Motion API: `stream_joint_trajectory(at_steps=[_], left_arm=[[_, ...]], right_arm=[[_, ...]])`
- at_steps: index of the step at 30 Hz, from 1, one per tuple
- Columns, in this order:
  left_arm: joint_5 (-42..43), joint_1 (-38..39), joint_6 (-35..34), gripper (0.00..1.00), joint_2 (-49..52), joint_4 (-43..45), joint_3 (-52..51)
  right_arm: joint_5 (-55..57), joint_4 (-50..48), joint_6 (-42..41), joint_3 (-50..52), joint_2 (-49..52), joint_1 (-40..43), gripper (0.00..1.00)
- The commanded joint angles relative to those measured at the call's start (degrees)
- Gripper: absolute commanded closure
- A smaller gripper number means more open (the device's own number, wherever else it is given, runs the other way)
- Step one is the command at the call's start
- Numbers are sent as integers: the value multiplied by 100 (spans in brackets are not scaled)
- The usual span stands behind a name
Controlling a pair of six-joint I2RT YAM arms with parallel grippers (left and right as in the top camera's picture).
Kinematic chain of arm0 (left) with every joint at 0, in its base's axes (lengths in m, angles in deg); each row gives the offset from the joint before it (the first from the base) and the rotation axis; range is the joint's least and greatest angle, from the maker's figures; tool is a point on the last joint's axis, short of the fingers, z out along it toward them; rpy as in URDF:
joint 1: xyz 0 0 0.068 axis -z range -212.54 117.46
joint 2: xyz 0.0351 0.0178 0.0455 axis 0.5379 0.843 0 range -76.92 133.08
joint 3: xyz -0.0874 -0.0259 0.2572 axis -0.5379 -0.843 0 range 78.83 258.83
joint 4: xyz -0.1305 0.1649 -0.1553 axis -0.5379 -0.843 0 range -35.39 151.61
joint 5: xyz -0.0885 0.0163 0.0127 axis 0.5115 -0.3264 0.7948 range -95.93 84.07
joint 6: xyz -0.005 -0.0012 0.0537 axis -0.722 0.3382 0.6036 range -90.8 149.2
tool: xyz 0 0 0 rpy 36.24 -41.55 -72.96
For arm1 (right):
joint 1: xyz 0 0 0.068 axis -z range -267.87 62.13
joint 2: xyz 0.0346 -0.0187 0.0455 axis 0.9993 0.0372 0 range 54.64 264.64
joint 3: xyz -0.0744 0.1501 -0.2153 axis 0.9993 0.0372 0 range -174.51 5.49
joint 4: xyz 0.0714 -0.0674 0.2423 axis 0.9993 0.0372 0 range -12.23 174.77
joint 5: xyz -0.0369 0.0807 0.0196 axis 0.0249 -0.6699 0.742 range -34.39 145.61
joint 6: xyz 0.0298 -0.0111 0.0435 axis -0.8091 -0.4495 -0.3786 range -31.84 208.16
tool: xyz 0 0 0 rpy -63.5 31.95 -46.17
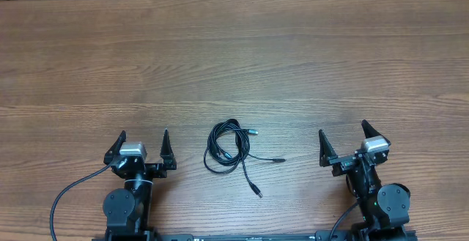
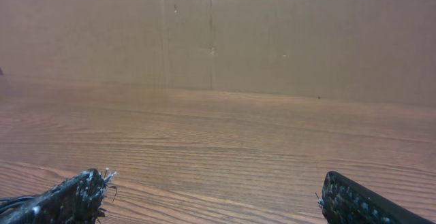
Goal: Untangle cables
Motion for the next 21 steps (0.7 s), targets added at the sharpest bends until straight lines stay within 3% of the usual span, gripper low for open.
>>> stream_joint_trajectory(at_steps=[1,11,17,21], left_arm=[[0,-31,103,0,-70,17,-37],[-2,-31,94,0,-70,232,-37],[1309,-26,79,0,-70,555,-22],[1416,-26,81,0,-70,638,243]], right_arm=[[15,-33,7,59,-68,20,0],[15,-33,7,59,-68,20,0],[15,-33,7,59,-68,20,0],[15,-33,7,59,-68,20,0]])
